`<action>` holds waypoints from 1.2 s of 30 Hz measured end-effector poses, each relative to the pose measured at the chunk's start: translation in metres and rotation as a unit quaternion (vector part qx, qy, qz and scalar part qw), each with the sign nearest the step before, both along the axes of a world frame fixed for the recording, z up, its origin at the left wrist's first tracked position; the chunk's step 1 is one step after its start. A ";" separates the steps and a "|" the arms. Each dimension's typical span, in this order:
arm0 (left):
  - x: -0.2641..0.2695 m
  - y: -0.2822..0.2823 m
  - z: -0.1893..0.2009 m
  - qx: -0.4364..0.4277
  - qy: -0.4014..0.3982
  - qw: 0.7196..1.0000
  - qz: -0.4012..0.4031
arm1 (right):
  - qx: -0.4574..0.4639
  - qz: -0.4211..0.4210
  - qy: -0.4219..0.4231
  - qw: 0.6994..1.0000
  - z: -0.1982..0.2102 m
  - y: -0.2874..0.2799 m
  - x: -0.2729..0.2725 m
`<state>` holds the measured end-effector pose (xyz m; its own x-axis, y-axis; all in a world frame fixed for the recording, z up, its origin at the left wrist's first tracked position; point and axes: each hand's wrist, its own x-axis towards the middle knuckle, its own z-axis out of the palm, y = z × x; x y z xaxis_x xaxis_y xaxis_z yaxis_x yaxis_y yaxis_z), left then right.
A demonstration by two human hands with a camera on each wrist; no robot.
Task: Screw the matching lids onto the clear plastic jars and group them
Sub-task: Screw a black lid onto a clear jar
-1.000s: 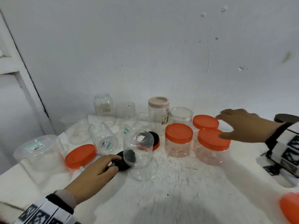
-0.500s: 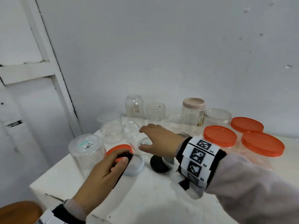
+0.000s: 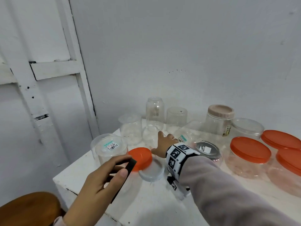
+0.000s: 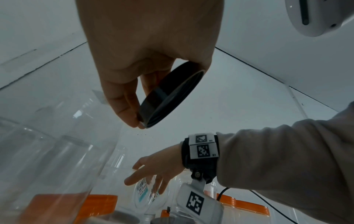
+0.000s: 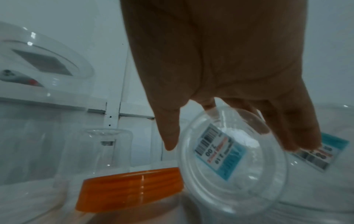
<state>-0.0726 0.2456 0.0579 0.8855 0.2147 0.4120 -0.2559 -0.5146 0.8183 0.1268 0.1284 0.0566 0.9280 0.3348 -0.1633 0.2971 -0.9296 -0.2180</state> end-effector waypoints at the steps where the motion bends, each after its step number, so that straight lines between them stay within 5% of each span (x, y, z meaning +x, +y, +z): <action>1: 0.000 0.000 -0.001 -0.002 0.008 1.000 0.000 | 0.003 -0.006 0.004 1.000 -0.002 -0.001 0.003; 8: 0.010 -0.010 -0.004 0.006 0.016 0.999 -0.033 | -0.009 -0.011 -0.090 0.996 0.008 -0.010 0.002; 15: 0.032 -0.033 0.005 -0.027 -0.028 0.998 -0.058 | 0.184 0.001 -0.073 0.980 0.044 -0.063 -0.025; 18: 0.042 -0.043 0.013 -0.052 -0.050 0.995 -0.070 | 0.298 -0.020 -0.041 0.954 0.053 -0.096 -0.040; 22: 0.055 -0.060 0.024 -0.089 -0.085 0.989 -0.082 | 0.477 -0.058 0.103 0.871 0.058 -0.144 -0.058; 29: 0.081 -0.097 0.047 -0.127 -0.112 0.981 -0.095 | 0.523 -0.018 0.283 0.804 0.031 -0.226 -0.087; 32: 0.095 -0.117 0.052 -0.124 -0.100 0.979 -0.127 | 0.504 -0.042 0.268 0.820 0.017 -0.251 -0.096; 36: 0.110 -0.150 0.055 -0.084 -0.057 0.980 -0.174 | 0.407 -0.071 0.179 0.893 0.000 -0.280 -0.100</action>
